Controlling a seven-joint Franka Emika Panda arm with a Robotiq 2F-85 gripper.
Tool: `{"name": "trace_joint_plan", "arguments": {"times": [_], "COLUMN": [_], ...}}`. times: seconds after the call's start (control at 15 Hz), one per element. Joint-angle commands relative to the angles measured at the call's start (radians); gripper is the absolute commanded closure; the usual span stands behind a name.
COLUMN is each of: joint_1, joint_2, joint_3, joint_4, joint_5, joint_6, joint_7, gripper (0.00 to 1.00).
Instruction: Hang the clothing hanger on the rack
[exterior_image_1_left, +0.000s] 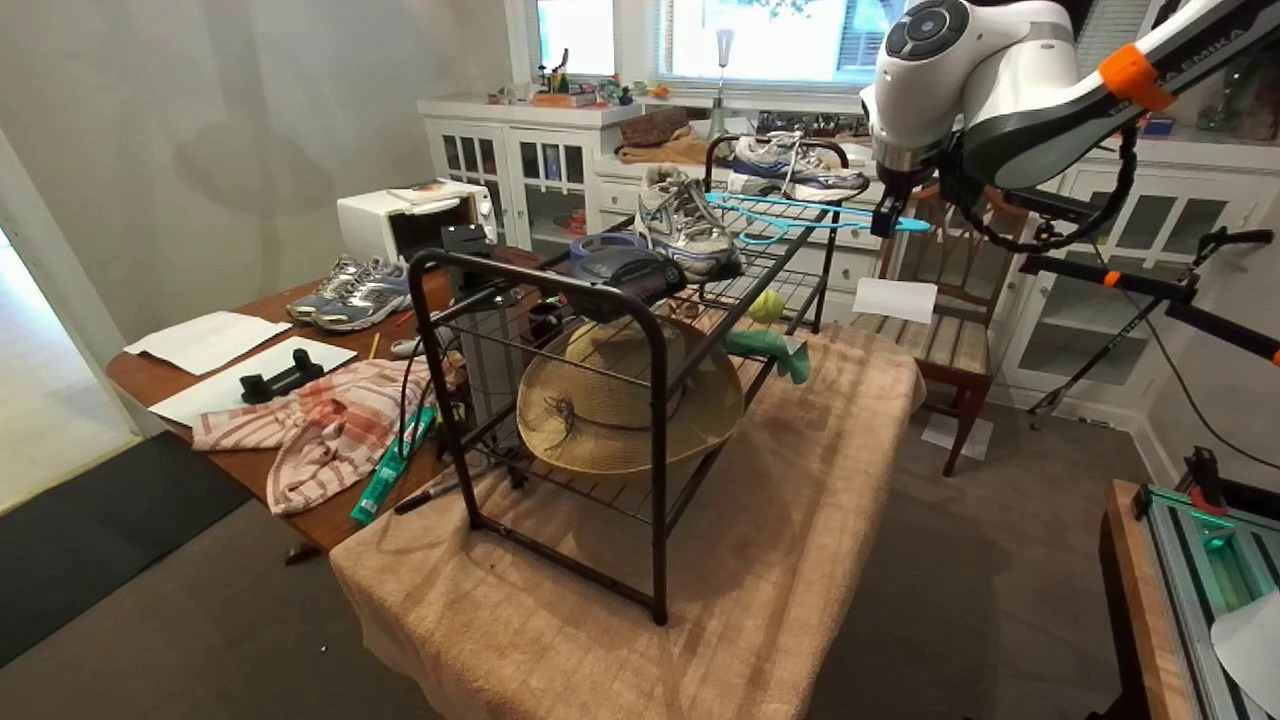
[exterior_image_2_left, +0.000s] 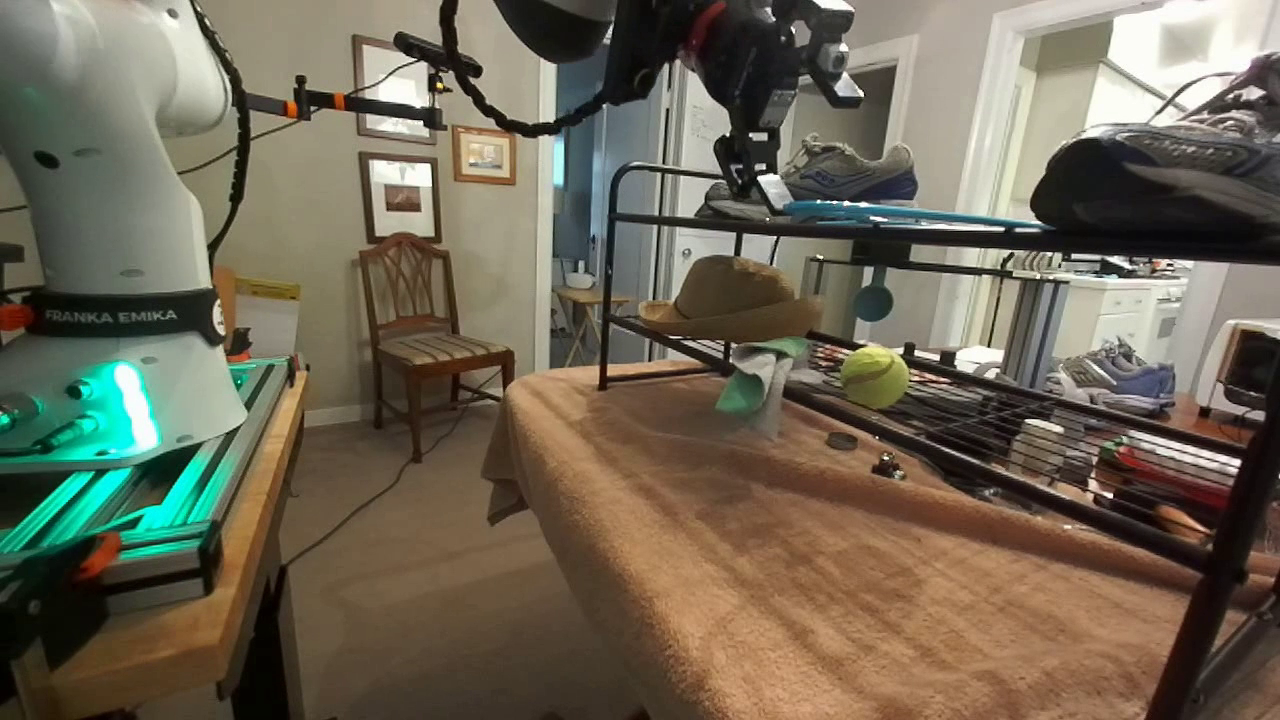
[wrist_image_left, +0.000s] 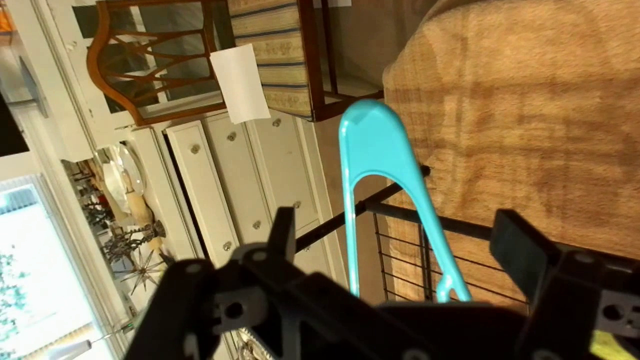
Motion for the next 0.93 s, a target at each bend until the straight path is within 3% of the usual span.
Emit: {"name": "trace_joint_plan", "arguments": {"times": [0.0,0.07,0.13,0.33,0.47,0.73,0.8,0.87], "joint_1": [0.003,0.004,0.004,0.005,0.005,0.008,0.01,0.012], "joint_2": [0.055,0.066,0.076,0.102,0.118,0.129,0.125,0.12], "joint_3": [-0.024,-0.027,-0.029,-0.033,-0.034,-0.033,-0.031,-0.029], "joint_4": [0.03,0.034,0.036,0.041,0.046,0.055,0.055,0.053], "joint_5": [-0.088,-0.096,-0.109,-0.149,-0.173,-0.204,-0.211,-0.217], "joint_6": [0.055,0.063,0.072,0.081,0.083,0.087,0.088,0.091], "joint_7": [0.043,0.051,0.061,0.082,0.098,0.116,0.12,0.123], "gripper": [0.02,0.06,0.01,0.13,0.12,0.25,0.33,0.31]}}
